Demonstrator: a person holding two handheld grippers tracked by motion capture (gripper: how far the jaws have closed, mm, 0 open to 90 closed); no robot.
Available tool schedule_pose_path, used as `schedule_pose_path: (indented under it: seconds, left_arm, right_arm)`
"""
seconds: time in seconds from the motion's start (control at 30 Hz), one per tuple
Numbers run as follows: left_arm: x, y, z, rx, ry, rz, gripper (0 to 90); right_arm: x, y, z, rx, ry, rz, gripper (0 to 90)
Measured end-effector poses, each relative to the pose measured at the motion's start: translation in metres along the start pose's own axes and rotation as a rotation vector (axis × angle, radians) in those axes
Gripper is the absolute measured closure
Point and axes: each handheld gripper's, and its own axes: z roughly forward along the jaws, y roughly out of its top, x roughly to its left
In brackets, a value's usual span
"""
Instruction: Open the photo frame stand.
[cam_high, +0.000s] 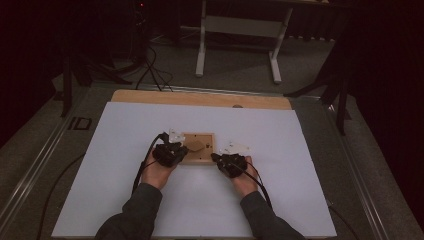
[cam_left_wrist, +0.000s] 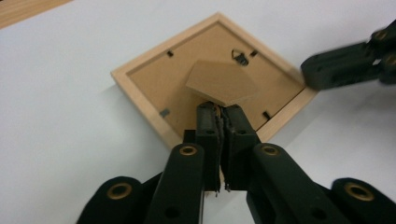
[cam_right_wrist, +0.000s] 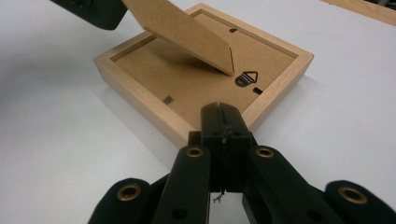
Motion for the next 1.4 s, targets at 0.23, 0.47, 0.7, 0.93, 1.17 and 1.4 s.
schedule_pose_path:
  seconds: [0.23,0.47,0.7,0.93,1.17,1.4]
  left_arm:
    - [0.003,0.002,0.005,0.017,-0.047,-0.028,76.6]
    - [0.004,0.003,0.020,0.045,-0.104,-0.078,59.9]
    - [0.008,0.007,0.023,0.025,-0.113,-0.131,51.7]
    - [0.009,0.011,0.028,0.025,-0.116,-0.167,48.5]
    - [0.012,0.015,0.032,0.017,-0.125,-0.211,48.3]
    - [0.012,0.016,0.035,0.023,-0.114,-0.233,50.5]
  right_arm:
    - [0.000,0.000,0.000,0.000,0.002,0.000,89.7]
    - [0.000,0.000,0.000,0.000,0.002,0.000,89.6]
    - [0.000,0.000,0.000,0.000,0.000,-0.002,89.7]
    - [0.000,0.000,0.000,0.000,0.000,-0.002,89.6]
    - [0.000,0.000,0.000,0.000,0.000,-0.003,89.6]
    - [0.000,0.000,0.000,0.001,0.000,-0.002,89.6]
